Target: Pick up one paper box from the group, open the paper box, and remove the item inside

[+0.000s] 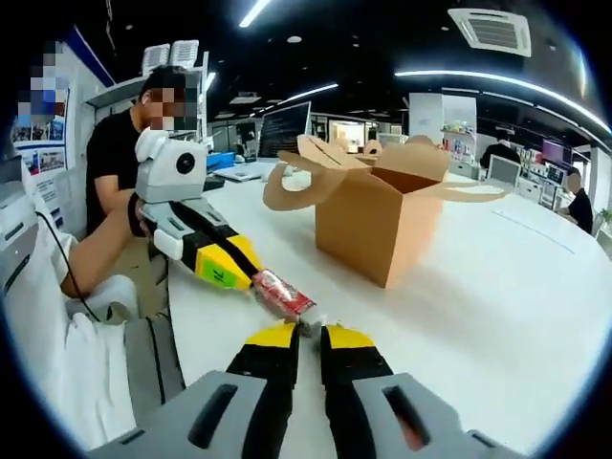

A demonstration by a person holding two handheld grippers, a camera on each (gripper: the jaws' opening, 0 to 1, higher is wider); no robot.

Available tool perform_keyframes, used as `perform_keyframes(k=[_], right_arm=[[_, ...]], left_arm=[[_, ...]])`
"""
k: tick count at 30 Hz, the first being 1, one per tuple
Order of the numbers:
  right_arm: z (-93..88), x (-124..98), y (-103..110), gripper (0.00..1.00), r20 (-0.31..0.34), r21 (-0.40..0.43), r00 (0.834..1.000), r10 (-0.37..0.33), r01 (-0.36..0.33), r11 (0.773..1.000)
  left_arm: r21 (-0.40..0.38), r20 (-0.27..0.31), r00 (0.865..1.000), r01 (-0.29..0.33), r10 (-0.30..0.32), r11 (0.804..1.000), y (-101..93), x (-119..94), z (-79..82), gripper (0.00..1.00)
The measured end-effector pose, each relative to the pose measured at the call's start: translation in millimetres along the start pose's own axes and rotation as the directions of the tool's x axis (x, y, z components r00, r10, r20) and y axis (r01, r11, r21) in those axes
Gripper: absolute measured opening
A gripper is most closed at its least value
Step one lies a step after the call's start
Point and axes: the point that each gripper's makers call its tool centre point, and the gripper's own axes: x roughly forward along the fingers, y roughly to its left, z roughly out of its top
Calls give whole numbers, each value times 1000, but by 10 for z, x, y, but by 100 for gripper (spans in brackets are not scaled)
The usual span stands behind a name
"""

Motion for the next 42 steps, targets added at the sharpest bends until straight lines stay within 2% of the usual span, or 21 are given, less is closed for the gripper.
perform_keyframes(k=[2, 12, 14, 16, 17, 20, 23, 27, 31, 35, 36, 38, 40, 42], right_arm=[[11, 26, 9, 11, 3, 0, 1000, 2, -2, 1000], [38, 81, 61, 12, 9, -4, 1000, 11, -11, 1000], [34, 70, 60, 13, 11, 0, 1000, 12, -12, 1000], [49, 19, 65, 15, 18, 12, 1000, 9, -9, 1000], [73, -15, 55, 19, 27, 8, 1000, -1, 1, 1000], [181, -156, -24, 23, 71, 39, 996, -44, 41, 998], [227, -259, -69, 24, 81, 38, 994, -69, 66, 997], [365, -442, -117, 35, 106, 10, 991, -87, 86, 996], [532, -623, -258, 39, 138, -5, 982, -132, 134, 991], [648, -778, -414, 39, 171, 2, 969, -180, 182, 983], [681, -817, -441, 39, 185, 5, 965, -187, 189, 982], [755, -876, -489, 39, 213, 16, 956, -203, 204, 979], [797, -923, -498, 40, 215, 0, 954, -207, 212, 977], [827, -964, -512, 40, 232, 4, 948, -218, 223, 975]], left_arm=[[-21, 6, 1000, -17, 17, 1000, 52, -10, 9, 9], [-26, 15, 999, -44, 44, 999, 124, -62, 14, 10], [-15, 17, 999, -38, 38, 999, 111, -65, 15, 14], [-8, 26, 1000, -16, 16, 1000, 68, -86, 32, 25], [-11, 27, 1000, -10, 11, 1000, 59, -101, 45, 30], [-7, 43, 998, -38, 38, 999, 93, -182, 133, 28], [2, 45, 998, -45, 45, 999, 98, -255, 184, 31], [59, 57, 995, -83, 80, 995, 146, -408, 269, 36], [57, 117, 979, -173, 165, 983, 297, -638, 478, 36], [12, 183, 958, -228, 222, 974, 426, -875, 645, 37], [8, 189, 955, -234, 228, 972, 440, -894, 656, 37], [-5, 221, 941, -261, 255, 965, 517, -1014, 716, 37], [-15, 240, 932, -278, 273, 961, 592, -1103, 733, 37], [-27, 246, 926, -290, 287, 957, 649, -1161, 731, 37]])
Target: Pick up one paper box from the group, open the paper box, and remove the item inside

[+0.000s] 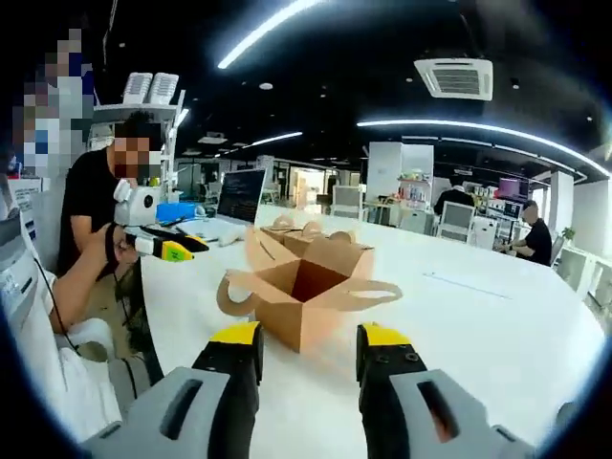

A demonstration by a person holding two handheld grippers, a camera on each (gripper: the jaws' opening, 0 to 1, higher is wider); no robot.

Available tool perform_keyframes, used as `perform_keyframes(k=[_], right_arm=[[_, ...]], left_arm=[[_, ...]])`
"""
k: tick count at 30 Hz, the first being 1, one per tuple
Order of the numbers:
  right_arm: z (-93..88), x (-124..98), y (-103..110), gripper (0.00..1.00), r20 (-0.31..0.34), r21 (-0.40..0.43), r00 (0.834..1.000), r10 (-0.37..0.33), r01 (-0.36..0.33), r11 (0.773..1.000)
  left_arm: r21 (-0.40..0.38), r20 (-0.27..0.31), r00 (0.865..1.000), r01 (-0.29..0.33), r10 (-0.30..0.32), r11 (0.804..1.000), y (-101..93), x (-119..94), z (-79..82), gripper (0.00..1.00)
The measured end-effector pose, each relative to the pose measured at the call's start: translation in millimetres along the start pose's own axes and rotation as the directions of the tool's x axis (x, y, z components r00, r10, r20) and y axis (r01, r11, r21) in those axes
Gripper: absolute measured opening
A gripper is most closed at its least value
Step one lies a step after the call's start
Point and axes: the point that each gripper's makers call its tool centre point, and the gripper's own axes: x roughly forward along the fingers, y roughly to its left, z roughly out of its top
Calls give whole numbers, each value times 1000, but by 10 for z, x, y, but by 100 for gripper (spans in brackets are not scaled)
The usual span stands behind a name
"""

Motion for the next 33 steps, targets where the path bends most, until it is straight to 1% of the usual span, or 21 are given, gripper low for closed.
perform_keyframes(k=[4, 6, 11, 16, 20, 22, 25, 33], right_arm=[[2, -28, -7, 39, 0, -12, 1000, -10, 10, 1000], [25, -45, -24, 39, 4, -18, 1000, -21, 21, 1000], [106, -120, -75, 38, 29, -19, 998, -48, 48, 999], [209, -216, -186, 37, 64, -9, 994, -93, 94, 996], [228, -265, -224, 37, 71, -11, 992, -108, 109, 994], [224, -268, -231, 37, 72, -9, 992, -108, 109, 994], [203, -250, -216, 37, 70, 2, 993, -95, 95, 995], [198, -239, -205, 37, 65, -6, 994, -92, 93, 996]], left_arm=[[17, 9, 1000, -21, 21, 1000, 68, -73, 39, 37], [12, 20, 999, -27, 27, 1000, 91, -95, 70, 37], [39, 38, 999, -36, 35, 999, 48, -135, 156, 37], [94, 63, 995, -77, 71, 993, 57, -222, 284, 37], [114, 77, 992, -109, 101, 987, 100, -315, 353, 37], [106, 91, 990, -117, 107, 987, 120, -342, 387, 37], [103, 89, 989, -123, 114, 987, 131, -334, 374, 37], [100, 74, 991, -118, 111, 988, 131, -298, 329, 37]])
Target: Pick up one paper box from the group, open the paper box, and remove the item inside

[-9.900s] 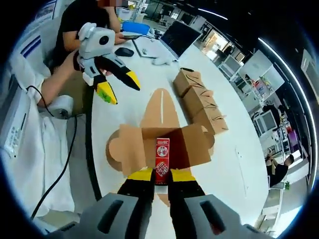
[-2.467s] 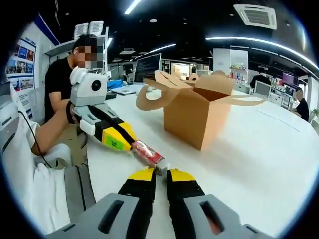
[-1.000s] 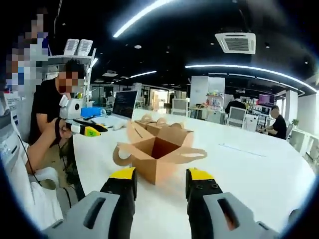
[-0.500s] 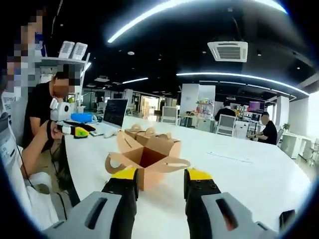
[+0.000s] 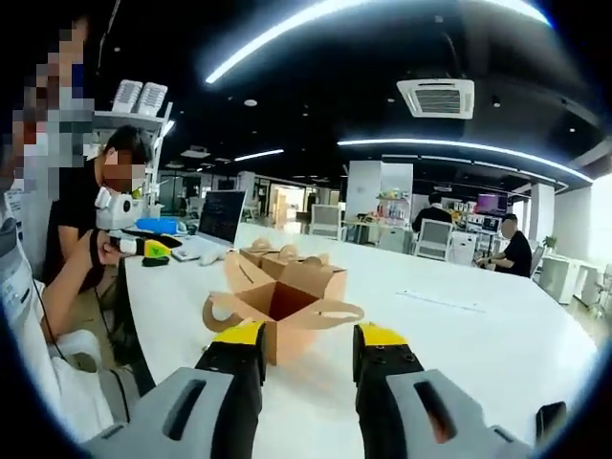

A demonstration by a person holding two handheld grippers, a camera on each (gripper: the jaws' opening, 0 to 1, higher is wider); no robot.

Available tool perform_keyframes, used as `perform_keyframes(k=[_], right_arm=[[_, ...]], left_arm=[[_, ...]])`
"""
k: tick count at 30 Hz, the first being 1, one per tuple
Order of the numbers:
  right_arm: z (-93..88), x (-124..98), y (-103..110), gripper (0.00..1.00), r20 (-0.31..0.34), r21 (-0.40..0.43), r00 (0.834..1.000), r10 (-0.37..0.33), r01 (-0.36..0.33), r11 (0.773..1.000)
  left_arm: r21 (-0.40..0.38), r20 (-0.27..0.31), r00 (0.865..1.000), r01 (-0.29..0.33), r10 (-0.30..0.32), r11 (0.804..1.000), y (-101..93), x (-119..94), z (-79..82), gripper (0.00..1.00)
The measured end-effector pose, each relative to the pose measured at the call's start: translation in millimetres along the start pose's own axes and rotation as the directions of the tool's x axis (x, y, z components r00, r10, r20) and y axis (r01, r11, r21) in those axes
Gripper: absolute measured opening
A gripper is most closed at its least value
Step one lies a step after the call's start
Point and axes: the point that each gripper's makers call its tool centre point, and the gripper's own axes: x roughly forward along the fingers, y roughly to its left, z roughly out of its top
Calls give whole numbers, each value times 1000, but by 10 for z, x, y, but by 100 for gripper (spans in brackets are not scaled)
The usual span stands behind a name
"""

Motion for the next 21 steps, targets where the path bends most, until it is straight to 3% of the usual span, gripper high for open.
perform_keyframes(k=[21], right_arm=[[-12, -1, 42, 36, -7, -8, 1000, 5, -5, 1000]], left_arm=[[-5, -5, 1000, 9, -9, 1000, -16, 19, -20, 37]])
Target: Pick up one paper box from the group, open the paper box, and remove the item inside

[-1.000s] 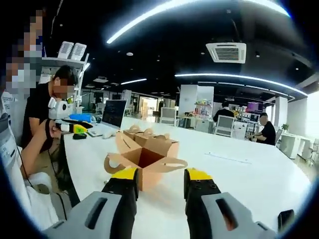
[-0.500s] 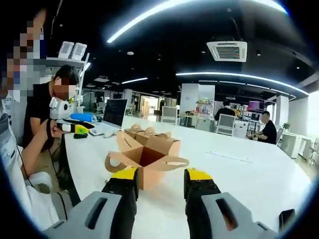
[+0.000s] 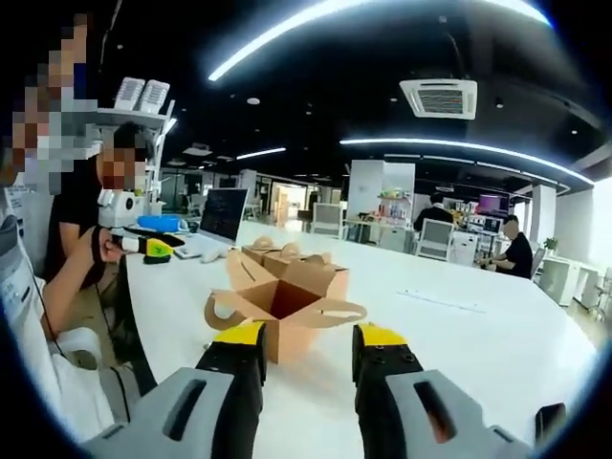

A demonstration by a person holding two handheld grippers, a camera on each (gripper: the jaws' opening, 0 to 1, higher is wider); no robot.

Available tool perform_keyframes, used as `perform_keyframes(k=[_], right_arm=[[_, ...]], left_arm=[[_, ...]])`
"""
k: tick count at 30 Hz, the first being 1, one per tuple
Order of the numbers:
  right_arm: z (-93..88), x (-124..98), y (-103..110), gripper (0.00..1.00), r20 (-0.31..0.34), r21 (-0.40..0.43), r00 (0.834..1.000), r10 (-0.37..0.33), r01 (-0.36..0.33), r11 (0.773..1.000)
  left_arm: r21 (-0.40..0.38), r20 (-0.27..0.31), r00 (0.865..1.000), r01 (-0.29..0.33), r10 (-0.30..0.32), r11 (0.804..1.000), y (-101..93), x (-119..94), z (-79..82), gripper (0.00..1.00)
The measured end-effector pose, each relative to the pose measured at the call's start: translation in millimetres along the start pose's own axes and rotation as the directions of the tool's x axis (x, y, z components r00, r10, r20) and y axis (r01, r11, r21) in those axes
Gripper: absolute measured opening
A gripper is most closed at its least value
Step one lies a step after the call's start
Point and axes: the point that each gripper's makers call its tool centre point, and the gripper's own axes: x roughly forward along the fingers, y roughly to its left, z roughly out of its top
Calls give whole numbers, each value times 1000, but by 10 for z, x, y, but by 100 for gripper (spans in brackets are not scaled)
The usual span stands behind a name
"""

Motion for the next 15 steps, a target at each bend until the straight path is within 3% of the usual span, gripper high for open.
perform_keyframes(k=[15], right_arm=[[0, 4, 1, 36, 1, 0, 1000, 2, -2, 1000]], left_arm=[[4, -1, 1000, 1, -1, 1000, -10, -2, -1, 37]])
